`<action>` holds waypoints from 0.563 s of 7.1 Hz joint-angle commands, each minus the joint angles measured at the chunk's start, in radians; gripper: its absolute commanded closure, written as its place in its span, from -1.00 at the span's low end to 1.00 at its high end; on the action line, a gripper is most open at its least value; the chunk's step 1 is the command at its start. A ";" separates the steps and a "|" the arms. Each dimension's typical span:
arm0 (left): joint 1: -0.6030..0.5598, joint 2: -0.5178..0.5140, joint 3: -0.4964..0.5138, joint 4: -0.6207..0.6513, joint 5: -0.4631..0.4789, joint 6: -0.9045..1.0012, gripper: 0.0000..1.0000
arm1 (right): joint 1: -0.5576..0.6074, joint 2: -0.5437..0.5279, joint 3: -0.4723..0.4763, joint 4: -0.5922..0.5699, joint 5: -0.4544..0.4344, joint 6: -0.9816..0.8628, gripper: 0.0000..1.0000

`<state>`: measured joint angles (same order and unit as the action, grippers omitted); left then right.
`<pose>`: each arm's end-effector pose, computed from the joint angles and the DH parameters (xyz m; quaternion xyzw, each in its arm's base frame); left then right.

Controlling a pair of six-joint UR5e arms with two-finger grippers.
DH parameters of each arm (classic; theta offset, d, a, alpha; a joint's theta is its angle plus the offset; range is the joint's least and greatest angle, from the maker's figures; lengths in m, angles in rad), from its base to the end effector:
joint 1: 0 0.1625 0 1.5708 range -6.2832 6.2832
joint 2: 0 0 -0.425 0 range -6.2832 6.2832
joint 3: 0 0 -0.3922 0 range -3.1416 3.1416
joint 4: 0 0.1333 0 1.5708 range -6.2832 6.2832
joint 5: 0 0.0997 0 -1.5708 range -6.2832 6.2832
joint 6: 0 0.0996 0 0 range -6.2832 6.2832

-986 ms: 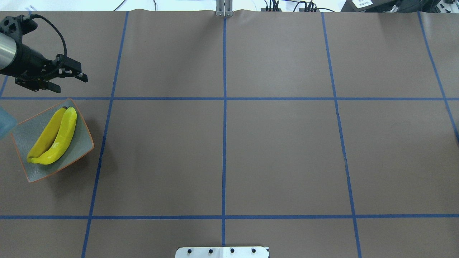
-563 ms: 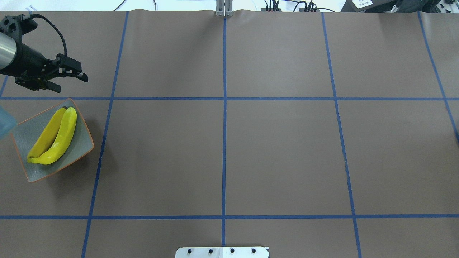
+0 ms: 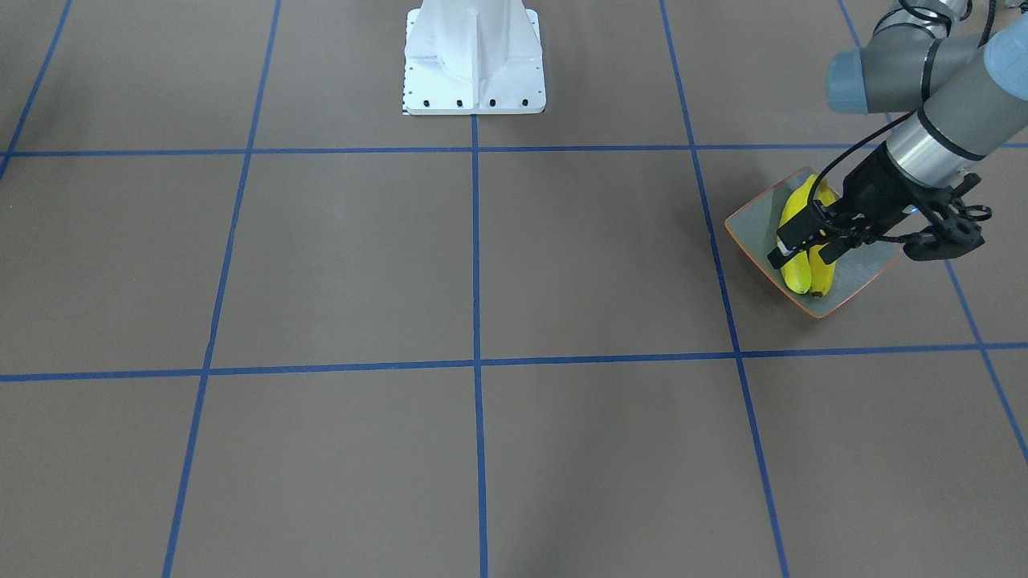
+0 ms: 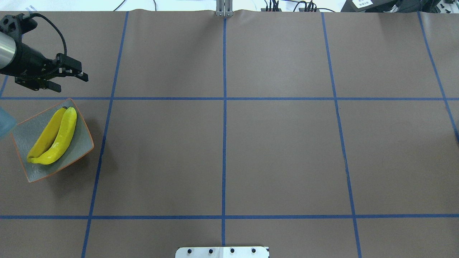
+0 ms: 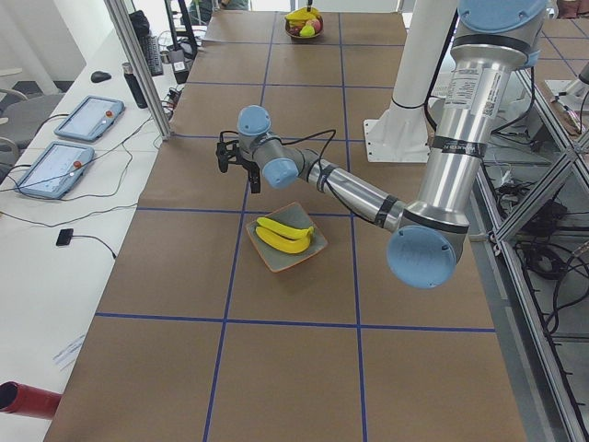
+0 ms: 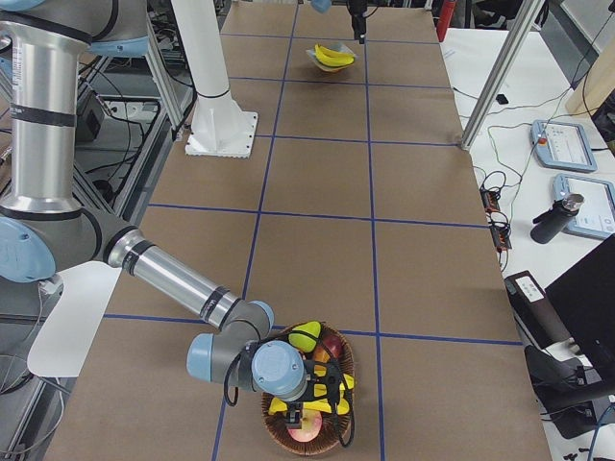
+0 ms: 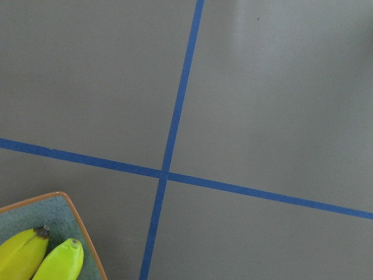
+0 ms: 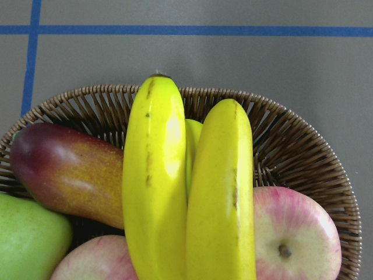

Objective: Transfer all bananas from basket to plate

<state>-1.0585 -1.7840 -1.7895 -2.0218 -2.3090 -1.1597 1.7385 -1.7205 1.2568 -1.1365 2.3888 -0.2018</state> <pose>0.2198 -0.5261 0.3834 0.0251 0.5143 -0.1221 0.8485 0.1240 -0.3695 0.8292 0.0598 -0.3934 -0.0098 0.9174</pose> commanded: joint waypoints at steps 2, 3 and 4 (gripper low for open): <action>0.000 0.000 0.001 0.000 0.000 0.000 -1.00 | -0.007 0.007 -0.029 0.000 -0.003 -0.042 -0.83; 0.000 0.000 0.001 0.000 0.000 0.000 -1.00 | -0.008 0.007 -0.031 0.000 -0.002 -0.044 -0.67; 0.000 0.000 -0.001 0.000 0.000 0.000 -1.00 | -0.008 0.007 -0.034 0.000 -0.002 -0.044 -0.47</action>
<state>-1.0585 -1.7840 -1.7892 -2.0218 -2.3086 -1.1597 1.7313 -1.7143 1.2276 -1.1366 2.3864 -0.2430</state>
